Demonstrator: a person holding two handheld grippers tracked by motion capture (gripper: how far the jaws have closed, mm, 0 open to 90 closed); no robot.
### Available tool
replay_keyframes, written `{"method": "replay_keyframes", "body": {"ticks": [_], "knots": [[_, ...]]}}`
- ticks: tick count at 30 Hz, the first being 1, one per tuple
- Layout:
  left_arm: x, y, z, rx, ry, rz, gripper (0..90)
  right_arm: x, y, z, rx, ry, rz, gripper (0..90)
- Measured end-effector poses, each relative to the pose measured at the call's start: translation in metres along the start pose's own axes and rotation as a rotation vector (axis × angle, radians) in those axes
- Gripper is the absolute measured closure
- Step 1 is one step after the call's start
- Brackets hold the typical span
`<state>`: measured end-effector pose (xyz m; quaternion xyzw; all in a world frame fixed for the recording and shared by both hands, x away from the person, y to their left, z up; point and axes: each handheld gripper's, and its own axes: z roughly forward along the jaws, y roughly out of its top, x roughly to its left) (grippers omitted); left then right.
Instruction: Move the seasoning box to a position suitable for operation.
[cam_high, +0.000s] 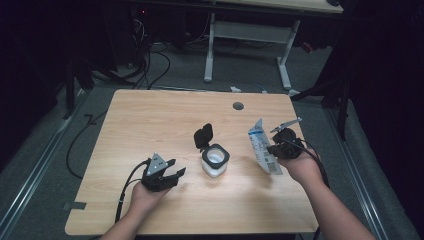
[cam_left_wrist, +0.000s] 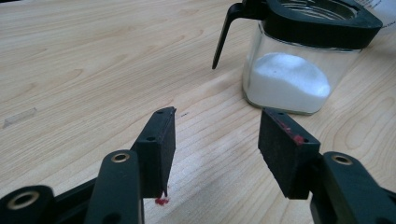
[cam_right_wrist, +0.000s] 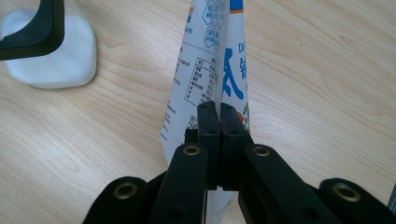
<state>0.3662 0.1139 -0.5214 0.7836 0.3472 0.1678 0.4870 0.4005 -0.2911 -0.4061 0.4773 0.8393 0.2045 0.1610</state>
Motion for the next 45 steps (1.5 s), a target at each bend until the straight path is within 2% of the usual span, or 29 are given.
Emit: {"method": "replay_keyframes", "body": {"ticks": [11,16,18,20,33,39,45], "knots": [[0.006,-0.001,-0.003,-0.007,0.004,-0.017,46.6,0.0,-0.012,0.0,-0.069,0.003,0.023,89.8],[0.006,-0.001,-0.003,-0.002,0.009,-0.009,46.6,0.001,-0.017,0.003,-0.096,0.013,0.033,89.8],[0.006,-0.001,-0.003,-0.003,0.01,-0.01,46.6,0.002,-0.019,0.002,-0.12,0.011,0.033,89.8],[0.006,-0.001,-0.004,0.0,0.011,-0.007,46.6,0.0,-0.022,0.001,-0.155,0.021,0.057,89.8],[0.013,-0.003,-0.008,0.002,0.036,-0.018,46.6,0.002,-0.044,0.005,-0.235,-0.004,0.071,89.8],[0.017,-0.003,-0.01,-0.006,0.035,-0.042,46.5,0.0,-0.051,0.007,-0.271,0.004,0.086,89.8],[0.019,-0.003,-0.011,-0.005,0.037,-0.037,46.2,-0.001,-0.056,0.007,-0.303,0.011,0.108,89.8]]}}
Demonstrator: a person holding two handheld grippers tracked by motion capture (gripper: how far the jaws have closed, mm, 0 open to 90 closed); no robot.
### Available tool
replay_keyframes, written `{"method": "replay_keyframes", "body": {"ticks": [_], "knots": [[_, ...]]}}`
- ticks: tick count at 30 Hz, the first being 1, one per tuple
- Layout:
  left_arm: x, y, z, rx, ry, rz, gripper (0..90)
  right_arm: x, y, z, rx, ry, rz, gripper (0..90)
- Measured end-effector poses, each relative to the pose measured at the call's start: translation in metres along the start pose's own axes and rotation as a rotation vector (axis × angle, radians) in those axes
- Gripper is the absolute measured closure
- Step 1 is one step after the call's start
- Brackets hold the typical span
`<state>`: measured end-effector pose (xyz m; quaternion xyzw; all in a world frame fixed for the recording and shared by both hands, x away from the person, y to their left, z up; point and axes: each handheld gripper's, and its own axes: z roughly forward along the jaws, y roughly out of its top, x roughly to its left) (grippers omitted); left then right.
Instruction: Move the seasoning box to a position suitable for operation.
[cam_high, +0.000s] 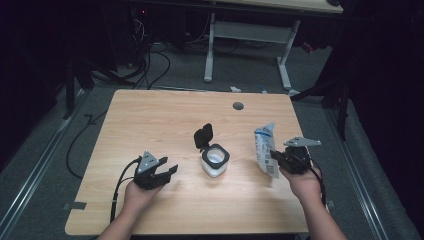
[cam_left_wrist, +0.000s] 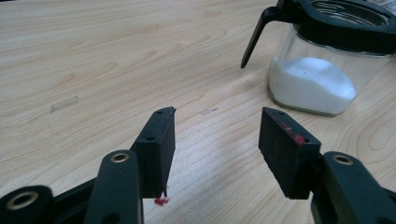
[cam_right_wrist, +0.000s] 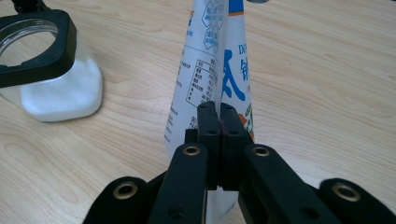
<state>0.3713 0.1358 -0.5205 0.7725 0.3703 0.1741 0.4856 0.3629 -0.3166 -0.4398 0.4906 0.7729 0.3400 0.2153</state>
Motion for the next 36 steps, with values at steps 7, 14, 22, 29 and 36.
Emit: {"method": "replay_keyframes", "body": {"ticks": [7,14,22,29,36], "knots": [[0.002,-0.001,-0.001,-0.003,-0.003,-0.006,45.8,-0.001,-0.006,-0.001,-0.053,0.007,0.021,89.8],[0.002,-0.002,0.0,0.005,-0.004,0.001,45.0,0.003,-0.011,0.001,-0.099,0.003,0.005,89.8],[0.006,-0.001,-0.002,0.011,-0.001,0.011,44.9,0.004,-0.022,0.003,-0.165,0.007,0.038,89.8],[0.009,-0.003,-0.004,0.014,-0.005,0.023,45.0,-0.001,-0.027,0.003,-0.221,0.005,0.063,89.8],[0.009,-0.007,-0.009,0.005,-0.015,0.029,44.4,-0.002,-0.033,0.002,-0.272,-0.023,0.062,89.8]]}}
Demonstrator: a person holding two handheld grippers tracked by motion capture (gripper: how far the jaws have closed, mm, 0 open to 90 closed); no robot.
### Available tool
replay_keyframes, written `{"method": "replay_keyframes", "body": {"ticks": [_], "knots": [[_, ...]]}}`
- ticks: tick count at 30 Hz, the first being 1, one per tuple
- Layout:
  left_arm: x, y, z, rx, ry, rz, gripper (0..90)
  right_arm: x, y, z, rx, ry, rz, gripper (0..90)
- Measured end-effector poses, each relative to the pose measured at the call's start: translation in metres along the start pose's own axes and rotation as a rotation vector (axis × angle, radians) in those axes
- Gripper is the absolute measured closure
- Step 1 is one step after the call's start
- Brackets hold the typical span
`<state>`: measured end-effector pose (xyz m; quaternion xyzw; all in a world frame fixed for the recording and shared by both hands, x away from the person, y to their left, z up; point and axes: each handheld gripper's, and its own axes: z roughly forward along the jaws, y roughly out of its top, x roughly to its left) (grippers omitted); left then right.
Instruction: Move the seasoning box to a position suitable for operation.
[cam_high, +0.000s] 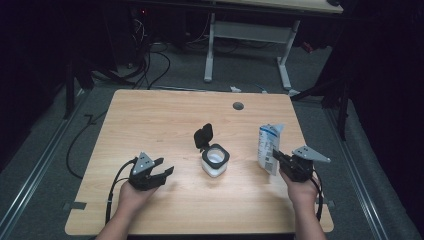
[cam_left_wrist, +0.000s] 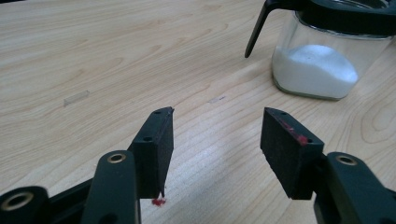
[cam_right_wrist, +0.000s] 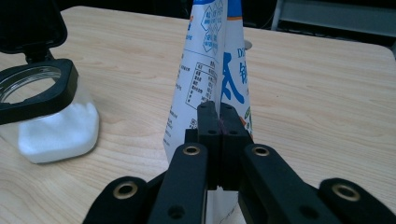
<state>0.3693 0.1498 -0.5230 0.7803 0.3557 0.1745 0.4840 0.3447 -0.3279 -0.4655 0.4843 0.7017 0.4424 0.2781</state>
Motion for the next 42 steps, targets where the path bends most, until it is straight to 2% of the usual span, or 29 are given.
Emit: {"method": "replay_keyframes", "body": {"ticks": [8,11,13,21,31,42], "knots": [[0.0,-0.005,-0.003,0.006,0.015,-0.021,44.1,-0.001,-0.01,-0.007,-0.068,-0.007,-0.004,89.8],[-0.003,-0.008,-0.005,0.011,0.024,-0.017,43.9,-0.003,-0.018,-0.012,-0.118,-0.008,0.028,89.8],[-0.004,-0.009,-0.007,0.008,0.028,-0.02,43.9,-0.004,-0.02,-0.013,-0.106,-0.013,0.016,89.8],[-0.004,-0.009,-0.01,0.002,0.04,-0.023,43.4,-0.009,-0.024,-0.017,-0.138,-0.017,0.041,89.8],[0.0,-0.014,-0.017,0.007,0.049,-0.027,43.1,-0.012,-0.024,-0.009,-0.14,-0.026,0.045,89.8],[-0.001,-0.015,-0.014,0.017,0.046,-0.027,43.1,-0.015,-0.023,-0.004,-0.137,-0.027,0.044,89.8]]}}
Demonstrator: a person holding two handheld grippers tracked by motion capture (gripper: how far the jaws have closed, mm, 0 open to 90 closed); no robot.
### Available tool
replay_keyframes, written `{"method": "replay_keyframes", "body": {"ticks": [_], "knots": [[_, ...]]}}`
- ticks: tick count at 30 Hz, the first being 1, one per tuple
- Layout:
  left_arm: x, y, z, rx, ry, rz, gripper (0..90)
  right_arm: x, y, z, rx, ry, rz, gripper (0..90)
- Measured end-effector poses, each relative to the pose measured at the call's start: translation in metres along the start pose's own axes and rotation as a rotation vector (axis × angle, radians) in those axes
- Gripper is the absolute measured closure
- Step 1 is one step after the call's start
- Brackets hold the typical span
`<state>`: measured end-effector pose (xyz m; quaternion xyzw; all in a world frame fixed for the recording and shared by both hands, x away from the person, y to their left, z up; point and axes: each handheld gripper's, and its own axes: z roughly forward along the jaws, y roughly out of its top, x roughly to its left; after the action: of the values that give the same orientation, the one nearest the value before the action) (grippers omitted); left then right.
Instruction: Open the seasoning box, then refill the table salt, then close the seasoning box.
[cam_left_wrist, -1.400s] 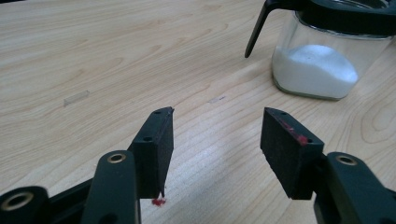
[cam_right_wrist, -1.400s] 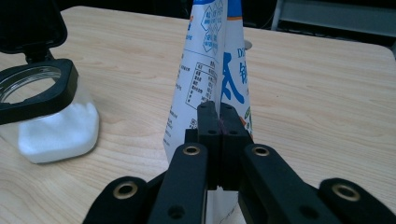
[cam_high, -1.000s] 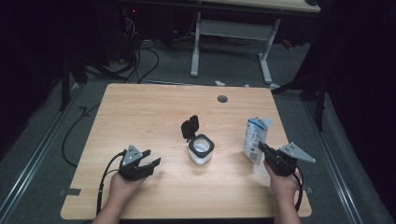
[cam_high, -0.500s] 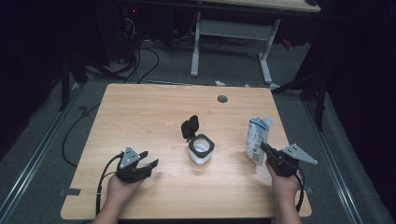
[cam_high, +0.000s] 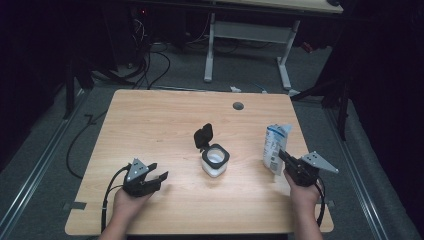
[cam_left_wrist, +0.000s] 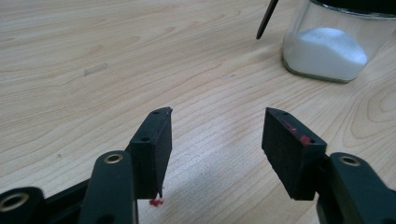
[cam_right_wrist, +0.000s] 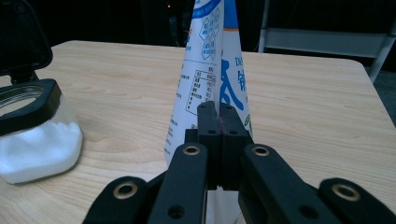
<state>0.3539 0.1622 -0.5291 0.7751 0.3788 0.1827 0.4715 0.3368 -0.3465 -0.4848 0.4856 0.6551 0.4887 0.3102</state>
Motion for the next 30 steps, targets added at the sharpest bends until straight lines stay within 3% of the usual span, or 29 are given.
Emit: {"method": "replay_keyframes", "body": {"ticks": [11,17,23,30], "knots": [[0.0,0.0,-0.001,-0.001,0.002,0.001,43.0,-0.003,-0.007,0.006,-0.004,-0.011,-0.005,89.6],[0.0,0.001,0.0,0.002,-0.002,0.004,43.0,-0.005,-0.01,0.002,-0.006,-0.025,0.003,84.6],[-0.001,0.002,0.0,-0.002,-0.007,0.005,42.9,-0.005,-0.013,-0.004,0.003,-0.029,-0.004,87.7],[0.0,0.003,0.0,-0.01,-0.009,0.0,43.0,-0.003,-0.02,-0.011,0.019,-0.035,-0.014,84.3]]}}
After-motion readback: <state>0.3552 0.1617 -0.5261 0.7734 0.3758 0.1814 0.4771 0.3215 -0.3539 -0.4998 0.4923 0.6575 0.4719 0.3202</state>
